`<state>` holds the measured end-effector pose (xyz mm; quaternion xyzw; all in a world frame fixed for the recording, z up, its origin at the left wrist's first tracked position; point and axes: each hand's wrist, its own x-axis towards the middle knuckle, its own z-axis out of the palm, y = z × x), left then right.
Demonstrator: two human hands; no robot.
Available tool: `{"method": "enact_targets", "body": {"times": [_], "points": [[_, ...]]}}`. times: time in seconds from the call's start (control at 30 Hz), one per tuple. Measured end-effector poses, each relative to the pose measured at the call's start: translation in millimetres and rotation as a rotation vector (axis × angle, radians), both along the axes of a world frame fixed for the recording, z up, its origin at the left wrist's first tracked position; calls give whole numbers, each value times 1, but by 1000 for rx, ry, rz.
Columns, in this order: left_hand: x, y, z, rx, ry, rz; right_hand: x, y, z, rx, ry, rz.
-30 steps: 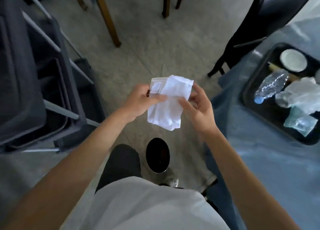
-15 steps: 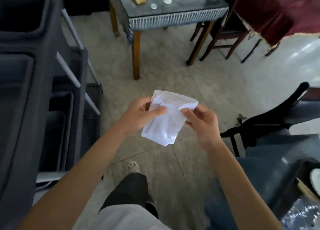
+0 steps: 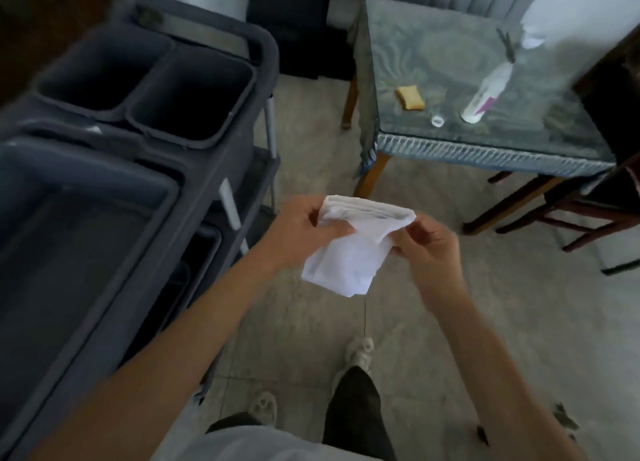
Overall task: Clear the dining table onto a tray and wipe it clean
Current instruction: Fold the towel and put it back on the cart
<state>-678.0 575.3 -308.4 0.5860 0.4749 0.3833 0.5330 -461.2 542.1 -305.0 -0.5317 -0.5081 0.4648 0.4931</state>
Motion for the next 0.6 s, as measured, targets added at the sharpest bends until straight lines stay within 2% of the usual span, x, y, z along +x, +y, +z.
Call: {"method": "enact_targets", "body": {"times": [0.3, 0.47, 0.6], "points": [[-12, 115, -5, 9, -59, 441, -29, 220, 5, 88, -124, 433], [-30, 146, 1, -3, -52, 719, -75, 304, 10, 72, -148, 725], [-57, 169, 1, -29, 7, 892, -123, 359, 9, 113, -187, 863]]}}
